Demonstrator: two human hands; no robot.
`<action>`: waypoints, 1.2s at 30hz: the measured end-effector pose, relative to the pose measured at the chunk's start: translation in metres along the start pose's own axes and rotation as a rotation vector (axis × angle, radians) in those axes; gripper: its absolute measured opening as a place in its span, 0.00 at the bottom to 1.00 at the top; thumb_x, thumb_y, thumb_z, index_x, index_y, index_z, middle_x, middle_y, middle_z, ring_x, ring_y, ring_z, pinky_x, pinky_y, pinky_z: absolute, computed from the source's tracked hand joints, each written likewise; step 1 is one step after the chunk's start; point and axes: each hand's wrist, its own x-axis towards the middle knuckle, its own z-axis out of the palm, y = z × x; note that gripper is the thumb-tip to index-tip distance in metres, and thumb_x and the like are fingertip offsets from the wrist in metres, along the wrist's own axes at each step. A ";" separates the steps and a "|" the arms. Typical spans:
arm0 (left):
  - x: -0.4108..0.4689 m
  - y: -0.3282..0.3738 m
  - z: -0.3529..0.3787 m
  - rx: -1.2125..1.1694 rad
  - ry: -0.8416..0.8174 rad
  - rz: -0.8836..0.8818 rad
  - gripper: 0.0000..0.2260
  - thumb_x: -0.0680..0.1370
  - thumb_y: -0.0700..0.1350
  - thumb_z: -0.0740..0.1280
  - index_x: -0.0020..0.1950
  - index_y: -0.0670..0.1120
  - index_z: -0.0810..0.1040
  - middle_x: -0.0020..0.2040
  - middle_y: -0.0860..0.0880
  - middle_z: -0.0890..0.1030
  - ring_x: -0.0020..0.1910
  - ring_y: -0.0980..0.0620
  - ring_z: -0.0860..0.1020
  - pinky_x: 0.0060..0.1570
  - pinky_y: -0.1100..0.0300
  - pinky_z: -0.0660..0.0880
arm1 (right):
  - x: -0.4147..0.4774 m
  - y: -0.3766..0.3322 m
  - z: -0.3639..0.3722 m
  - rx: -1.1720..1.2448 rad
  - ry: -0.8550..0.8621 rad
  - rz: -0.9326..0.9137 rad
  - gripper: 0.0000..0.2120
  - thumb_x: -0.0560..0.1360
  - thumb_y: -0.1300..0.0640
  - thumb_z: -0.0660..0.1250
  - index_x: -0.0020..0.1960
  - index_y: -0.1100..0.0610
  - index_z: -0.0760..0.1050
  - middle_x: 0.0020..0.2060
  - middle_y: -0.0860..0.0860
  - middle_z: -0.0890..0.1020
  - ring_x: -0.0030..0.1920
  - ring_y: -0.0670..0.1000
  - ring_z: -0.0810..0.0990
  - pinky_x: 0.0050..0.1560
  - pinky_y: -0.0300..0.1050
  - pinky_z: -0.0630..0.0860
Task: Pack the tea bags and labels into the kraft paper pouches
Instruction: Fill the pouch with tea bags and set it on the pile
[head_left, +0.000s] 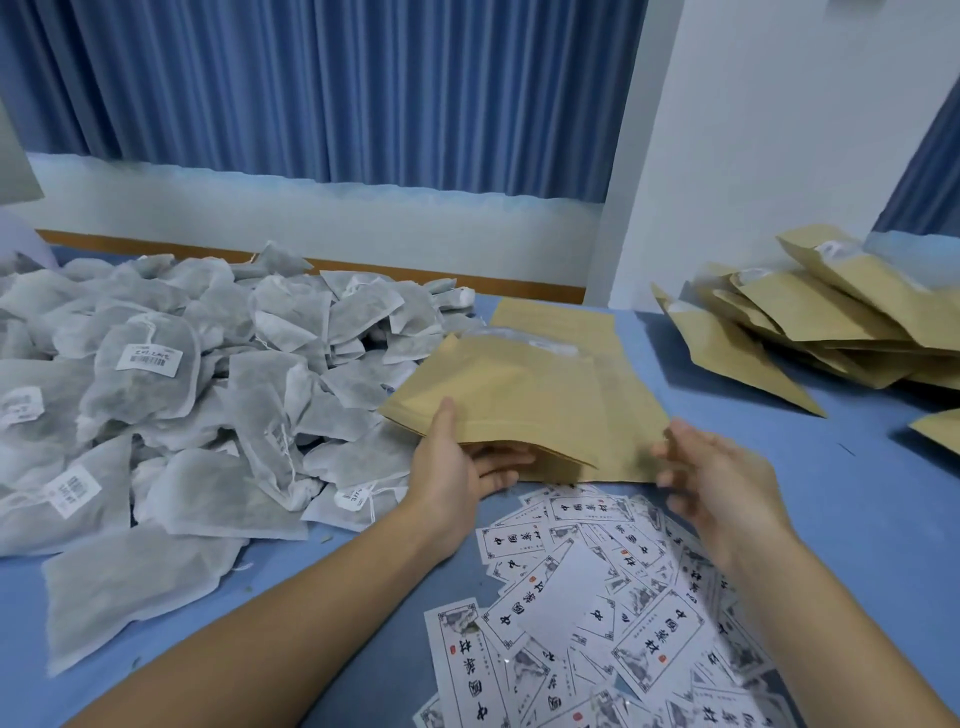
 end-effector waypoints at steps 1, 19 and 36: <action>-0.001 0.000 0.001 0.006 -0.024 0.003 0.27 0.84 0.61 0.51 0.63 0.40 0.75 0.45 0.39 0.85 0.41 0.42 0.84 0.34 0.55 0.76 | -0.003 0.001 0.004 -0.061 -0.037 0.038 0.17 0.80 0.44 0.66 0.51 0.58 0.79 0.42 0.57 0.87 0.27 0.49 0.76 0.25 0.41 0.67; -0.010 -0.010 0.006 -0.131 -0.093 0.125 0.30 0.83 0.63 0.51 0.57 0.38 0.77 0.35 0.39 0.79 0.42 0.41 0.83 0.37 0.57 0.77 | -0.020 0.018 0.021 0.462 -0.204 -0.035 0.09 0.70 0.56 0.76 0.48 0.58 0.82 0.40 0.50 0.82 0.36 0.45 0.79 0.43 0.38 0.80; -0.010 -0.029 0.073 -0.011 -0.154 0.042 0.06 0.74 0.39 0.75 0.46 0.39 0.80 0.37 0.43 0.81 0.31 0.50 0.77 0.30 0.60 0.70 | -0.033 0.017 0.033 0.328 -0.224 -0.182 0.07 0.74 0.57 0.72 0.44 0.62 0.80 0.33 0.55 0.79 0.34 0.51 0.76 0.38 0.42 0.77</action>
